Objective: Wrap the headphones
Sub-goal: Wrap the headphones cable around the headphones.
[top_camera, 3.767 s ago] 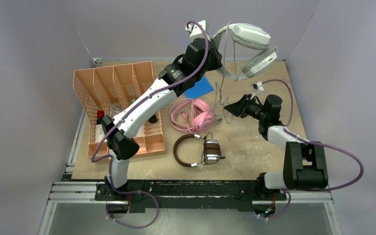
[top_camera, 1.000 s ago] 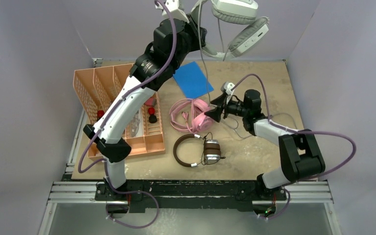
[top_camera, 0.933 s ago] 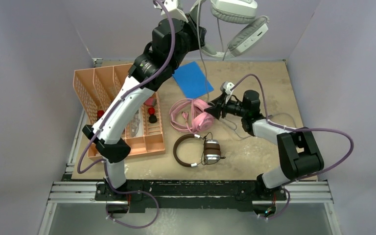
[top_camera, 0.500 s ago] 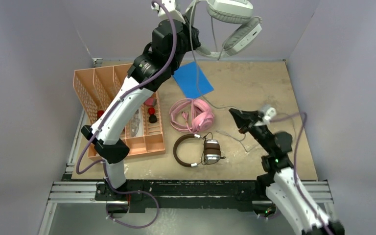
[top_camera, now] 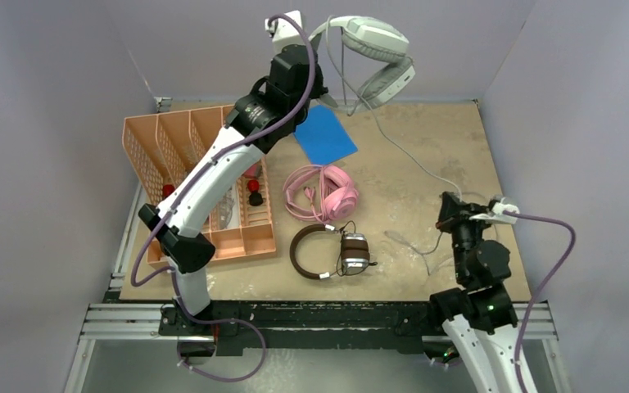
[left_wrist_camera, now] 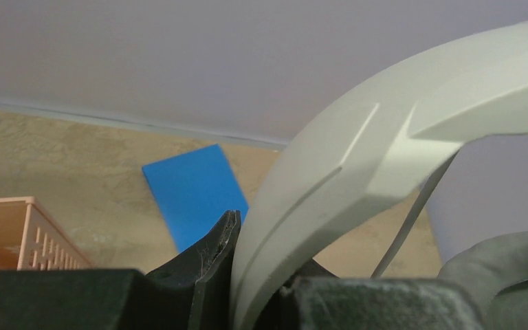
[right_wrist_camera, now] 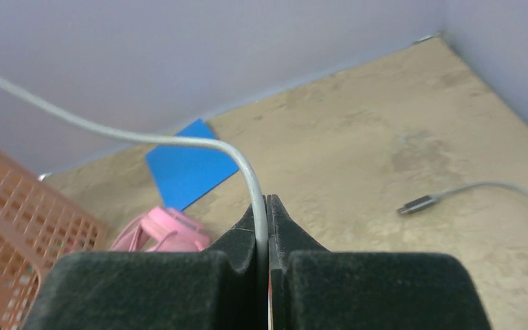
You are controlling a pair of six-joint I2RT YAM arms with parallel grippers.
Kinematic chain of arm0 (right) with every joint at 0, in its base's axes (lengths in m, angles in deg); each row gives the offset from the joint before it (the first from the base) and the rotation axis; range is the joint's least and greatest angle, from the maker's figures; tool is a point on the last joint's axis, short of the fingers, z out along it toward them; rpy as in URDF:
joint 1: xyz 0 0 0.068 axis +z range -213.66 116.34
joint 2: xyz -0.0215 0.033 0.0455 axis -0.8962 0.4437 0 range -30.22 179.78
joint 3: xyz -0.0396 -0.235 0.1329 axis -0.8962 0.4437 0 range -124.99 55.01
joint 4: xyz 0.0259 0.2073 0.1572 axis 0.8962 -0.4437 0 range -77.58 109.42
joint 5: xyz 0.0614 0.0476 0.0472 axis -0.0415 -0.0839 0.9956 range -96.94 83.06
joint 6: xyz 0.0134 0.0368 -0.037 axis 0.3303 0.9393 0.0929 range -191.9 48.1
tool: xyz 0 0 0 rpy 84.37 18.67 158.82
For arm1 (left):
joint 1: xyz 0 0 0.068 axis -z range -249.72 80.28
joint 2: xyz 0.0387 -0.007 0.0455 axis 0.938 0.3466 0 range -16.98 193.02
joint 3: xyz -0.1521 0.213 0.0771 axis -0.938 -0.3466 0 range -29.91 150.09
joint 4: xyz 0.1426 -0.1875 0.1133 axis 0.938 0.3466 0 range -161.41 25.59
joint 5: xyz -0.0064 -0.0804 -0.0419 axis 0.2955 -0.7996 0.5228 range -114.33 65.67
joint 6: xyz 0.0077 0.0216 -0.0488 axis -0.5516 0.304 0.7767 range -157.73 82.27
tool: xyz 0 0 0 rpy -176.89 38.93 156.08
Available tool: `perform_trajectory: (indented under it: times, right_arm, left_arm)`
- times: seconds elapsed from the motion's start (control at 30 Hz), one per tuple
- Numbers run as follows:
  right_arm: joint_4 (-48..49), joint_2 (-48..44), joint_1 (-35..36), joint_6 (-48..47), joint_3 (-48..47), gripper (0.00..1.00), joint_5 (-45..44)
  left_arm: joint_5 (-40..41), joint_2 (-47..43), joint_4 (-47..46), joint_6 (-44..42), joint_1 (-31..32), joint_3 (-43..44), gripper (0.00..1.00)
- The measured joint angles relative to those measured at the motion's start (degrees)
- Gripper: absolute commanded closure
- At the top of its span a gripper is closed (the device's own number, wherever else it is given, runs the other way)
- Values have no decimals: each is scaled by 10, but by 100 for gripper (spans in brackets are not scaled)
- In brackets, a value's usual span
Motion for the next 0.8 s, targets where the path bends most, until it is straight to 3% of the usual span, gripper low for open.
perform_trajectory:
  times: [0.23,0.53,0.63,0.8]
  right_arm:
    - [-59,9,0,-16,-86,100,-85]
    - [-97,9,0,-48,-90,100,-83]
    - [-81,10,0,-80,-85,100,-16]
    - [8,97,-1,-139,-74,100,228]
  left_arm:
    - [-4,-1,31,0,-33,-60,100]
    - [-24,3,34,7,-81,-60,100]
    - [-35,8,33,21,-85,-60,100]
    - [-59,43,27,62,-94,-30,100]
